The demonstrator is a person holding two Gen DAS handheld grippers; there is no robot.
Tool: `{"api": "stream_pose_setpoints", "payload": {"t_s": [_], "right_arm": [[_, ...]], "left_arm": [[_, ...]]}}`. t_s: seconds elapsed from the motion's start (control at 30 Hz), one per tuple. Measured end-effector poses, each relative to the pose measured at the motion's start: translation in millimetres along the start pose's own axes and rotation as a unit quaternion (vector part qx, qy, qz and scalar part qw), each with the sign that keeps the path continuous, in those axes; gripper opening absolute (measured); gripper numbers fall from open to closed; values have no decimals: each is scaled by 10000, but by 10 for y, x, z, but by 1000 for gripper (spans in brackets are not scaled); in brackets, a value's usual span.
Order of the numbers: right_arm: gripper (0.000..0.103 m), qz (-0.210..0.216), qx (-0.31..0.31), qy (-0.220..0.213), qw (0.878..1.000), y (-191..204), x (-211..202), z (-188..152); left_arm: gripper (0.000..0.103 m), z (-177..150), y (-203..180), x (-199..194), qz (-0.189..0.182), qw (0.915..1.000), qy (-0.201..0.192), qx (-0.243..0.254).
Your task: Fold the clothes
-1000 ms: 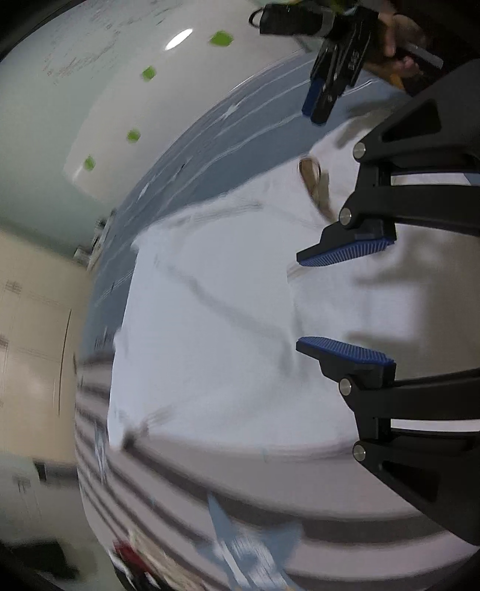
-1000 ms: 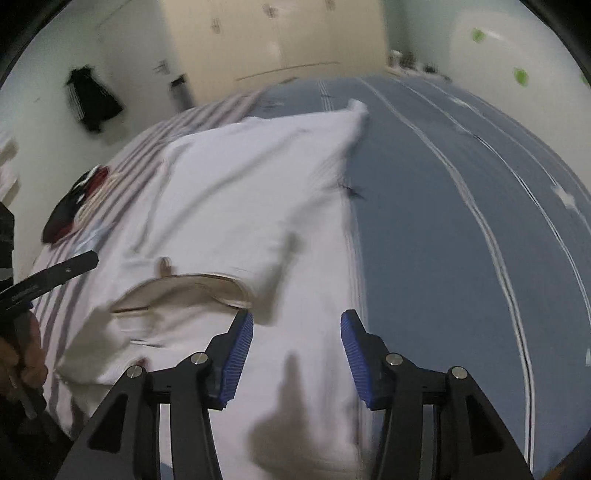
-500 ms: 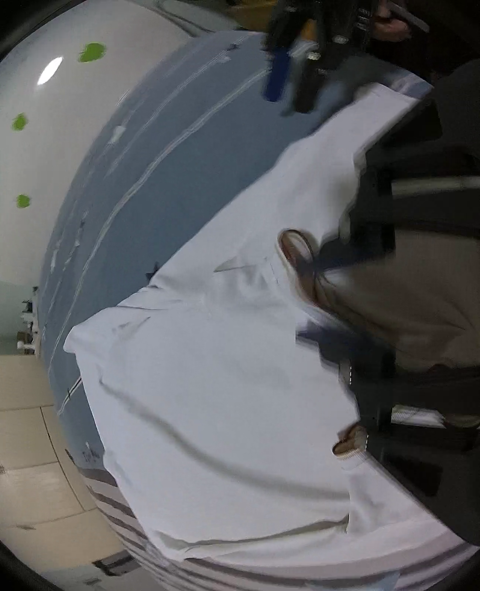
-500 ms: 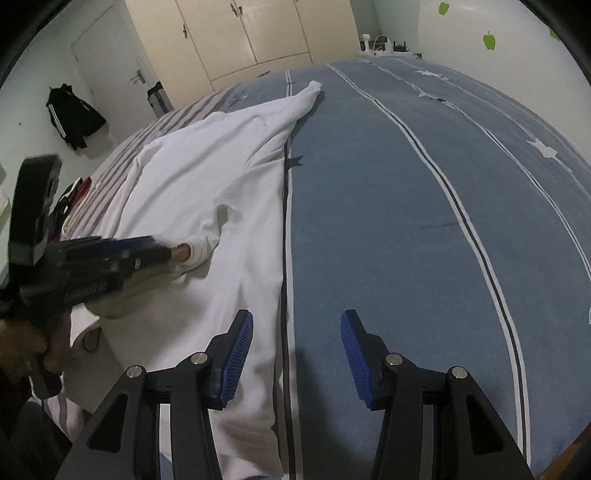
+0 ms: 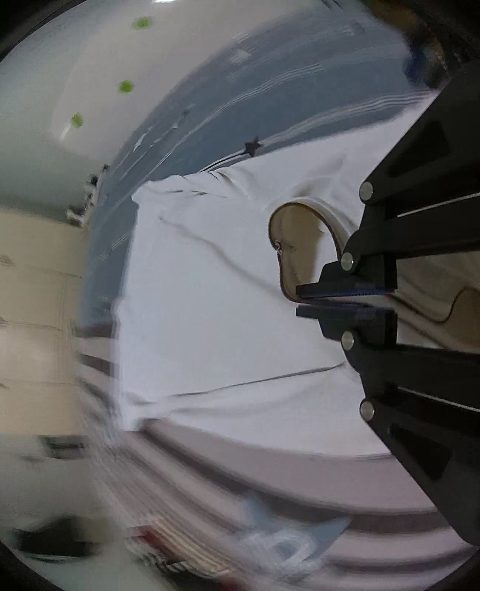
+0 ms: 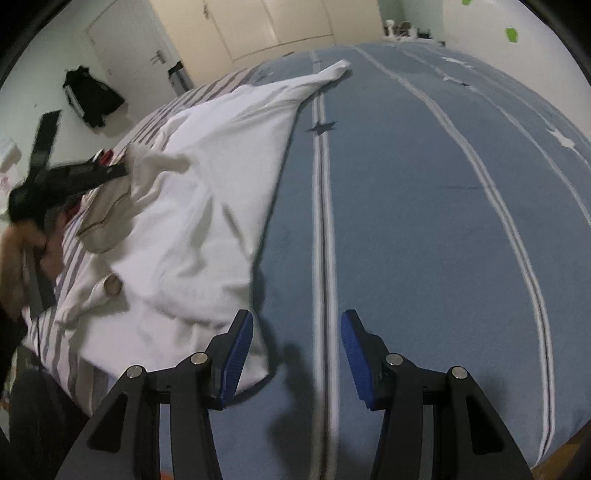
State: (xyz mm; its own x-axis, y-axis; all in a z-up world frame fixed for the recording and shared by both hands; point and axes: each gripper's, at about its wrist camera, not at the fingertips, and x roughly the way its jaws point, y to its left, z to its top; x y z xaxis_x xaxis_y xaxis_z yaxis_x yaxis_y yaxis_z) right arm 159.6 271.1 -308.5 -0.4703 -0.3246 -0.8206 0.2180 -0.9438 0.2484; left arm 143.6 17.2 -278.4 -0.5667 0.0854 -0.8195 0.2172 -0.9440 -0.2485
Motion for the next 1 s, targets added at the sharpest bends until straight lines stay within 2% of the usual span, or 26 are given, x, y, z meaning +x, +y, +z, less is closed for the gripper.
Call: {"api": "stream_pose_setpoints", "payload": {"t_s": [0.03, 0.1, 0.2, 0.23, 0.33, 0.5, 0.53, 0.6, 0.7, 0.73, 0.8, 0.83, 0.87, 0.93, 1.0], "right_arm": [[46, 44, -92, -23, 9999, 49, -7, -10], [46, 149, -263, -92, 9995, 143, -35, -24], [46, 150, -525, -117, 9984, 242, -44, -39], [46, 118, -600, -90, 9981, 263, -29, -48], [46, 313, -513, 154, 9981, 236, 88, -100], [44, 539, -597, 161, 9966, 294, 212, -110], [41, 622, -522, 178, 9965, 276, 230, -108], [5, 739, -429, 187, 9962, 254, 229, -106], [4, 788, -504, 91, 9956, 277, 82, -99], [4, 846, -548, 35, 9949, 301, 6, -91], [4, 849, -580, -102, 9946, 351, -157, -115], [4, 834, -574, -155, 9947, 367, -238, -143], [4, 819, -567, -209, 9948, 383, -320, -171], [4, 706, -613, -180, 9955, 417, -408, -234], [4, 549, -661, -105, 9962, 438, -431, -297]], "left_arm": [[20, -24, 49, 75, -6, 9994, 323, -101], [22, -109, 67, 65, 53, 9991, 402, -107], [38, -268, 69, -108, -92, 9999, 63, 25], [43, -309, 61, -120, -36, 10000, 19, 17], [44, -394, 46, -98, 158, 9999, -19, -6], [44, -315, -32, 39, 155, 9998, -97, 65], [44, -277, -74, 88, 119, 9998, -110, 69], [44, -184, -137, 196, 92, 9999, -84, 109], [44, -82, -179, 332, 44, 9999, -17, 147], [43, -67, -198, 354, -7, 9999, 23, 163], [29, -62, -247, 351, -137, 9997, 69, 212], [15, -68, -273, 297, -57, 9996, 2, 284], [6, -75, -297, 238, 63, 9993, -78, 366], [0, -110, -297, 81, 287, 9985, -264, 390], [0, -169, -207, -72, 455, 9978, -413, 254]]}}
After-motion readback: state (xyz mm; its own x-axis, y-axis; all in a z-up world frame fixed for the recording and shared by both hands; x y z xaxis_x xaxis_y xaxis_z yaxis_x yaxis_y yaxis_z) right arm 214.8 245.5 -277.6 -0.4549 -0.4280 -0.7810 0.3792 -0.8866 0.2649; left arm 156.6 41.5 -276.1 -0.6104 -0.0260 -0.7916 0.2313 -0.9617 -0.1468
